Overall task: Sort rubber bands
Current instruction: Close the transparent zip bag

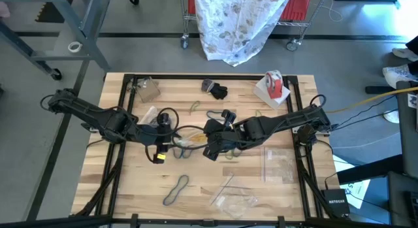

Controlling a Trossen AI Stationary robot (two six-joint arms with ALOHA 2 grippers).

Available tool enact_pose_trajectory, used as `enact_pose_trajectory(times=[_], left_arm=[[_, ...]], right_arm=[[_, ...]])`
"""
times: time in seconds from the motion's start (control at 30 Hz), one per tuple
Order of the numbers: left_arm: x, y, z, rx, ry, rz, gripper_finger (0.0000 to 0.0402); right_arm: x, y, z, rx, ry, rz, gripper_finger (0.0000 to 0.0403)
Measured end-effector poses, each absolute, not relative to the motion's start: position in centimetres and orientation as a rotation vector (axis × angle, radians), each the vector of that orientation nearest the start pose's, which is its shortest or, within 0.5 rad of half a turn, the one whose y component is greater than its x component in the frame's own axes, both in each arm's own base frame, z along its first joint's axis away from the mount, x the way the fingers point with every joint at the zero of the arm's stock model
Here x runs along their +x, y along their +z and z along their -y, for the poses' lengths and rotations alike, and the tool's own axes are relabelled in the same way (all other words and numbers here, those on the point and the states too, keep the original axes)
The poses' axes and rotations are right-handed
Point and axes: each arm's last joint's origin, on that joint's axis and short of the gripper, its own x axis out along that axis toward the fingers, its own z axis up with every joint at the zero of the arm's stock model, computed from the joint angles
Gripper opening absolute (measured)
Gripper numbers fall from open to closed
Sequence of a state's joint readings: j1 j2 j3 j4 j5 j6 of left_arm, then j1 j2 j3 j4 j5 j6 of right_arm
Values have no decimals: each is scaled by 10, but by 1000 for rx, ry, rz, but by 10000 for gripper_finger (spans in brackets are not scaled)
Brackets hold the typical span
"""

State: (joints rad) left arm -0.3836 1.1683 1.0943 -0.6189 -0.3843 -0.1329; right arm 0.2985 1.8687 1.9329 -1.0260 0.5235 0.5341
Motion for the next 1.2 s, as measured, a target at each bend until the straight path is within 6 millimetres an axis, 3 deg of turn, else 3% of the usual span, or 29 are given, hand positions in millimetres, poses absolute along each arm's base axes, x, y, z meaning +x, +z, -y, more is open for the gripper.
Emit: enact_pose_trajectory(times=[0.37,0.73,0.93,1.03,1.2], left_arm=[[226,329,79,168,30,-628,6],[225,329,79,183,46,-620,0],[218,323,80,176,56,-704,0],[213,319,81,173,60,-761,0],[210,317,81,163,74,-784,0]], right_arm=[[378,355,-101,112,-430,-793,0],[378,356,-102,-2,-386,-809,1],[379,356,-100,-7,-355,-821,4],[377,359,-99,-9,-330,-825,27],[384,366,-104,-92,-206,-759,101]])
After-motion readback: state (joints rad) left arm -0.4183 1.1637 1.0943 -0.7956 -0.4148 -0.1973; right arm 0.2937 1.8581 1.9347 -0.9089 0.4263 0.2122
